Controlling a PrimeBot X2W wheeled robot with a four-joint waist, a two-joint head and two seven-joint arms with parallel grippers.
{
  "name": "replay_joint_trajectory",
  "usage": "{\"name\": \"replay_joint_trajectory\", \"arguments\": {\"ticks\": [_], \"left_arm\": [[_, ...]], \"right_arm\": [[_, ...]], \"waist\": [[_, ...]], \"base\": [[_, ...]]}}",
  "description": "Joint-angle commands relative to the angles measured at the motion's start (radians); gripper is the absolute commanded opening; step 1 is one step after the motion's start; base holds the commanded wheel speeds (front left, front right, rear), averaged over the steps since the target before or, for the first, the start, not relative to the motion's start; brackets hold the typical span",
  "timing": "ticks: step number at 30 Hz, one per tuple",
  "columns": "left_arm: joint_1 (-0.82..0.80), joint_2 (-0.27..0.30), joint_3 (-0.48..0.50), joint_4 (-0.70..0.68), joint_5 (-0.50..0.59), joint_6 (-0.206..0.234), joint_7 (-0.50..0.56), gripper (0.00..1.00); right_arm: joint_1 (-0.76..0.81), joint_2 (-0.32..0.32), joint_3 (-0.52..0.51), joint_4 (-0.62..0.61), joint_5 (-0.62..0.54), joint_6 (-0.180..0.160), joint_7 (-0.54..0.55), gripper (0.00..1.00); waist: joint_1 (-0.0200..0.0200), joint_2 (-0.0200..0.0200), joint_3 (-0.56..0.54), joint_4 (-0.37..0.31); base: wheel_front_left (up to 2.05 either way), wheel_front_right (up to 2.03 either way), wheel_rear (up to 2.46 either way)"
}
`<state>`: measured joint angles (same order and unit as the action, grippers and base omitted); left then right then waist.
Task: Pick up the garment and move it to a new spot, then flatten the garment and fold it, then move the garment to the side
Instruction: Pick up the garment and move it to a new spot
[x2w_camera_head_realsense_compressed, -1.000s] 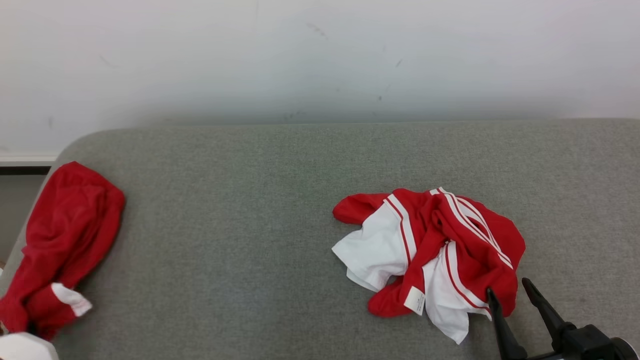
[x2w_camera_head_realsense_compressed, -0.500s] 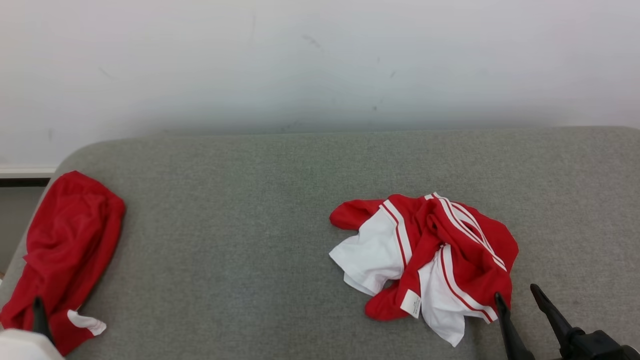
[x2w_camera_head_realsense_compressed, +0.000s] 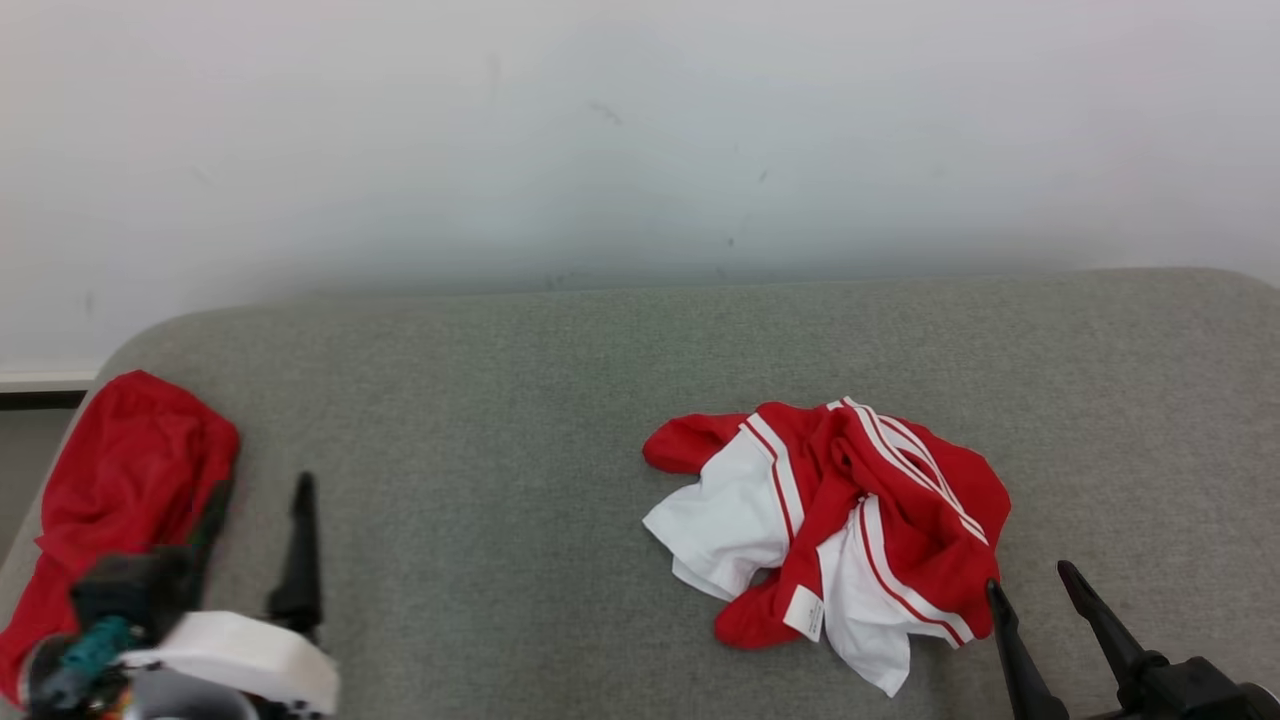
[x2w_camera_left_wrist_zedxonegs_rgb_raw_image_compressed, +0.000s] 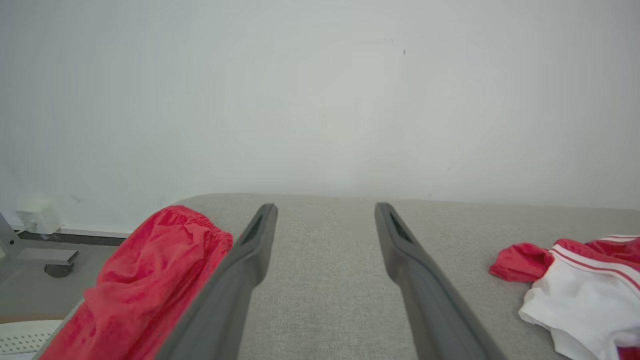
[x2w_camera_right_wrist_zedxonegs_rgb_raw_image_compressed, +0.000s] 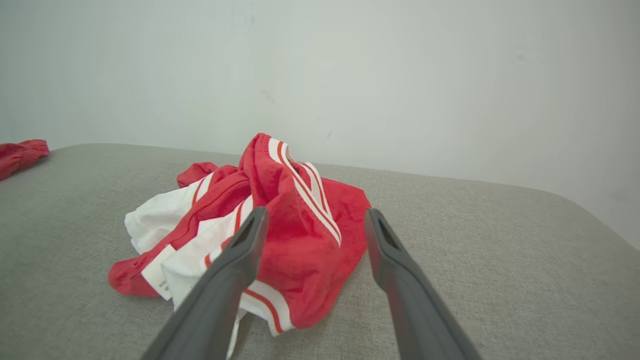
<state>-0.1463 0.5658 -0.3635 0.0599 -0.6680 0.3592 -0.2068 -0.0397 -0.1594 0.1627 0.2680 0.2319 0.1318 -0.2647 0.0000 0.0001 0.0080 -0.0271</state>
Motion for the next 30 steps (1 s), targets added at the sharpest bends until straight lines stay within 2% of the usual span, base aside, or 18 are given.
{"name": "replay_joint_trajectory", "arguments": {"ticks": [1,8,12,25,30], "left_arm": [[-0.015,-0.014,-0.022,-0.021,0.031,-0.026,-0.022,1.00],[0.014,-0.129,-0.060,0.000,0.098,-0.060,-0.058,1.00],[0.073,-0.200,-0.029,0.017,0.162,-0.093,-0.058,1.00],[0.296,-0.408,0.209,0.050,0.381,-0.301,-0.058,1.00],[0.313,-0.463,0.283,0.066,0.431,-0.358,-0.058,1.00]], "right_arm": [[-0.001,-0.006,-0.005,-0.004,-0.003,-0.002,0.001,1.00],[0.012,-0.006,-0.009,-0.008,-0.002,-0.002,0.001,1.00],[0.019,-0.006,-0.009,-0.002,-0.003,-0.002,0.001,1.00],[0.043,0.007,-0.044,-0.002,-0.006,-0.002,0.001,1.00],[0.061,0.024,-0.063,-0.004,-0.012,-0.002,0.001,1.00]], "waist": [[0.0000,-0.0001,-0.002,-0.006],[0.0000,-0.0001,-0.010,-0.022],[0.0000,-0.0001,-0.019,-0.028],[0.0000,-0.0001,-0.051,-0.032],[0.0000,-0.0001,-0.064,-0.041]], "base": [[0.00,0.00,0.00],[0.00,0.00,0.00],[0.00,0.00,0.00],[0.00,0.00,0.00],[0.00,0.00,0.00]]}}
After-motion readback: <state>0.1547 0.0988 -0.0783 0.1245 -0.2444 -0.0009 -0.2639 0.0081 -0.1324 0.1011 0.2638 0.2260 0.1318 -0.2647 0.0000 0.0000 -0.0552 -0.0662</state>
